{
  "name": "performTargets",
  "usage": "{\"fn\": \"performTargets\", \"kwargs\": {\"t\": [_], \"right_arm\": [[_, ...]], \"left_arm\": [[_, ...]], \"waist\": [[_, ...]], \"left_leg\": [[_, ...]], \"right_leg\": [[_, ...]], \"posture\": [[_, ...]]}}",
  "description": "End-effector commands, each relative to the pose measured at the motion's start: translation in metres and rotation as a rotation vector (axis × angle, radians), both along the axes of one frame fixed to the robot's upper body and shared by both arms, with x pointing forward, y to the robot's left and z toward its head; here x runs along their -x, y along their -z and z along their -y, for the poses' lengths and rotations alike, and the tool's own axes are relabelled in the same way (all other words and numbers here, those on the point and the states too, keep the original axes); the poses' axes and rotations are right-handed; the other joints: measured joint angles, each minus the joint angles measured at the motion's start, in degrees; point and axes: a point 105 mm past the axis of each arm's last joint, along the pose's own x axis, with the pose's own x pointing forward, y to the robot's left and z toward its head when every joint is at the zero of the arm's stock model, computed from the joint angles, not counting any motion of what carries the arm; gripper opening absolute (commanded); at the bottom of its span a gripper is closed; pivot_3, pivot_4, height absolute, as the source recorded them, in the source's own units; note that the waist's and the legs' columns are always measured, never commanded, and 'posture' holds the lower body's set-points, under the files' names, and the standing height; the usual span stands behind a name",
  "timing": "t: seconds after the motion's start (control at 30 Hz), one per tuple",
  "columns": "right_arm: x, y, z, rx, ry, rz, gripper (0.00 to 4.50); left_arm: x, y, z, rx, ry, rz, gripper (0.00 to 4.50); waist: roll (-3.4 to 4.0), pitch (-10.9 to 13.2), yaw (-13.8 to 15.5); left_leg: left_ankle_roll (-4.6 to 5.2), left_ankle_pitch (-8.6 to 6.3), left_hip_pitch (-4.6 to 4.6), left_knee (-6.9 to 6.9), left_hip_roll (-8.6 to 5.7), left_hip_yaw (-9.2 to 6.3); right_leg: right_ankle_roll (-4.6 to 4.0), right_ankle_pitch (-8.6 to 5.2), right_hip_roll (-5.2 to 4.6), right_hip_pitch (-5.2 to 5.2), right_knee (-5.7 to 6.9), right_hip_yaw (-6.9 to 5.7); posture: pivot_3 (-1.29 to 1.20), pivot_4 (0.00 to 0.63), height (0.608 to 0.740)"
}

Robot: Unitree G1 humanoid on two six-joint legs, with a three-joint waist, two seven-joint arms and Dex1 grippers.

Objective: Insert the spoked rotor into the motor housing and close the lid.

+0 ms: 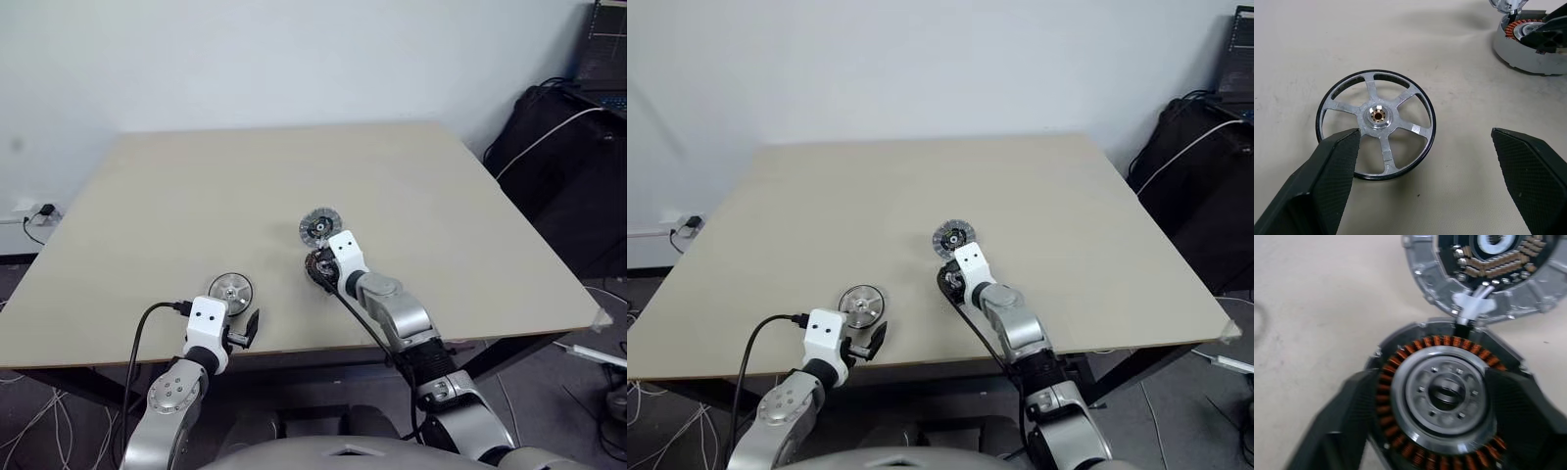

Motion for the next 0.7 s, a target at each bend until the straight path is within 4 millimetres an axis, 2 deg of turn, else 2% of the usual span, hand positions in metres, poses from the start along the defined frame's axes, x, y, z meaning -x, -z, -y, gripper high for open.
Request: {"fn": "performTargets", "kwargs": {"t": [0.03,0.13,0.37,0.7], "right_arm": [[-0.0065,-0.0281,-0.0076,-0.081,-0.008,0.085,3.31],[-0.0065,-0.0321,-0.0109,-0.087,-0.014,0.098,2.47],[-0.0083,-0.0307,-0.0086,-0.066,0.008,0.102,0.13],[-0.0056,-0.0268,-0.0015,-0.039,0.007,0.098,0.06]], "left_arm": [[-0.0040,-0.0102,0.0024,0.001,0.005,0.046,4.50],[-0.0044,-0.0100,0.0023,0.000,0.006,0.046,4.50],[-0.0047,-0.0104,0.0016,-0.001,0.004,0.049,4.50],[-0.0047,-0.0102,0.0012,-0.003,0.005,0.049,4.50]], "waist": [[0.01,0.0,-0.1],[0.02,0.0,-0.1],[0.01,0.0,0.0],[0.01,0.0,-0.1]], "left_leg": [[0.00,0.00,0.00,0.00,0.00,0.00],[-0.01,0.00,0.00,-0.01,0.04,-0.01],[-0.01,0.01,0.00,-0.01,0.02,-0.01],[-0.01,0.01,0.00,-0.02,0.03,-0.01]], "right_leg": [[0.00,0.00,0.00,-0.01,0.00,0.00],[-0.01,0.00,-0.01,-0.04,0.01,0.01],[-0.02,-0.01,0.00,-0.02,0.01,0.01],[-0.02,-0.01,0.02,-0.03,0.01,0.01]], "posture": [[0.00,0.000,0.740],[0.00,0.000,0.740],[0.00,0.000,0.740],[0.00,0.000,0.740]]}}
